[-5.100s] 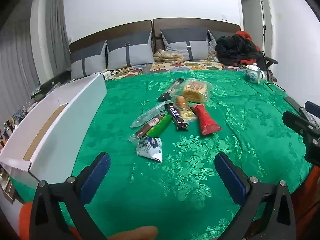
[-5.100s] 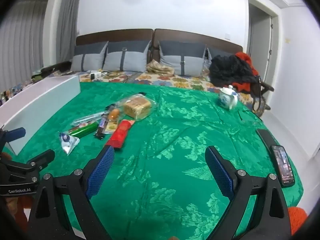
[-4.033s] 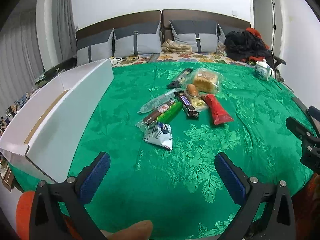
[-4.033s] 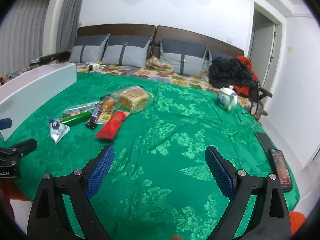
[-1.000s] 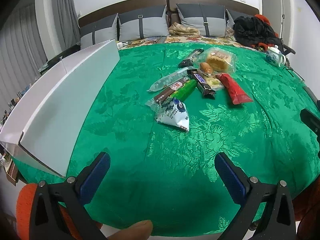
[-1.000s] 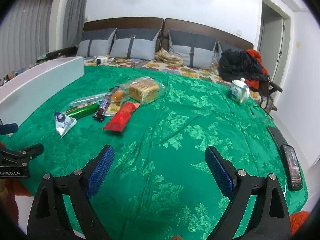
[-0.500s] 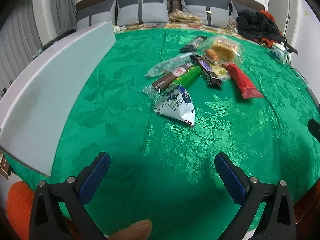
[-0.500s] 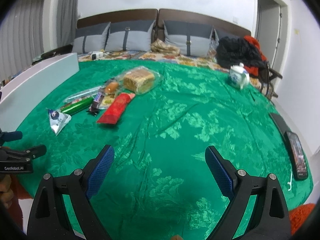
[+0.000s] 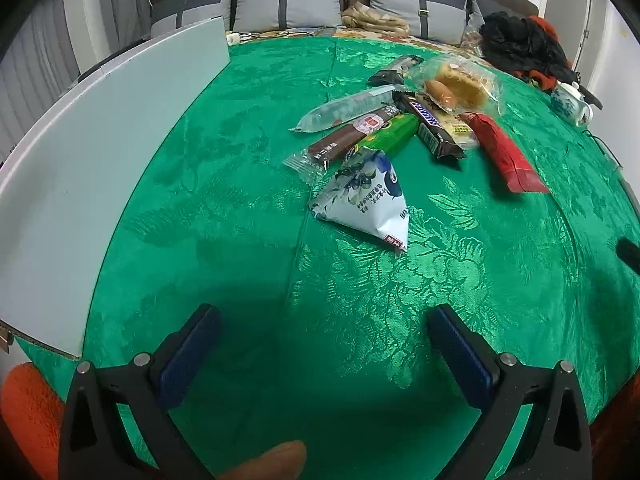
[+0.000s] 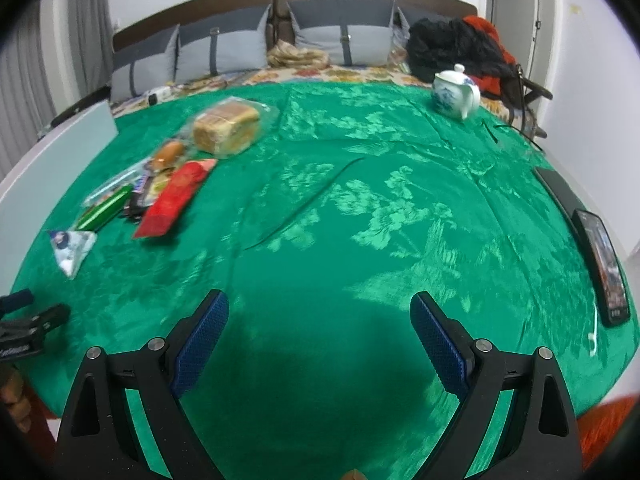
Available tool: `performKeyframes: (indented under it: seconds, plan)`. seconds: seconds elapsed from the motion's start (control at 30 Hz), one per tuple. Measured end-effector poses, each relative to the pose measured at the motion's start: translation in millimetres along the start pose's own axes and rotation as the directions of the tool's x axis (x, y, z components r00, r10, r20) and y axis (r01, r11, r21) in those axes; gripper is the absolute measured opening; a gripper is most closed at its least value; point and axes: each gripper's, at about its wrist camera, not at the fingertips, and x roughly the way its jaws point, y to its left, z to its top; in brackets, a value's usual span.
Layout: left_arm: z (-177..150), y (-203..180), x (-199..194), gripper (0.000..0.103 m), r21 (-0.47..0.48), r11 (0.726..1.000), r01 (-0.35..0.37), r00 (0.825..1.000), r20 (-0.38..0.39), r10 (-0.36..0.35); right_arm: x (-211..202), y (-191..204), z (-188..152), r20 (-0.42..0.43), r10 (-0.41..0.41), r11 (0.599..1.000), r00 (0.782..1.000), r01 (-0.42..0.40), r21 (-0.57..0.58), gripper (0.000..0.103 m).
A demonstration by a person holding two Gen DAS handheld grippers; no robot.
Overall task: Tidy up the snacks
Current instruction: 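Move left tool to the white triangular pouch while right tool approaches the red tube snack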
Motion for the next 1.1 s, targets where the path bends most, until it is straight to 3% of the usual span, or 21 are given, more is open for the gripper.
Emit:
performKeyframes:
  seconds: [0.43, 0.53, 0.67, 0.83, 1.1]
  plan:
    - [-2, 1, -1, 0.103, -0.030, 0.999, -0.024, 1.000, 0.003, 0.024, 45, -28, 11, -0.133, -0.004, 0.999, 0.991, 0.011, 0.053, 0.095]
    - [-1, 1, 0, 0.103, -0.031, 0.999, -0.025, 1.000, 0.016, 0.025, 46, -21, 11, -0.121, -0.011, 1.000, 0.993, 0.014, 0.021, 0.095]
    - [7, -2, 4, 0.103, -0.038, 0.999, -0.022, 0.999, -0.035, 0.021, 46, -19, 9, -0.104, -0.019, 0.999, 0.994, 0.022, 0.029, 0.096]
    - [30, -12, 12, 0.103, -0.033, 0.998, 0.045, 0.997, -0.058, -0.047, 45, -17, 8, -0.098, -0.028, 0.999, 0.995, 0.032, 0.036, 0.096]
    - [70, -20, 38, 0.103, -0.044, 0.999, 0.020, 0.998, -0.062, -0.023, 45, -16, 8, -0.093, -0.035, 0.998, 0.995, 0.040, 0.045, 0.096]
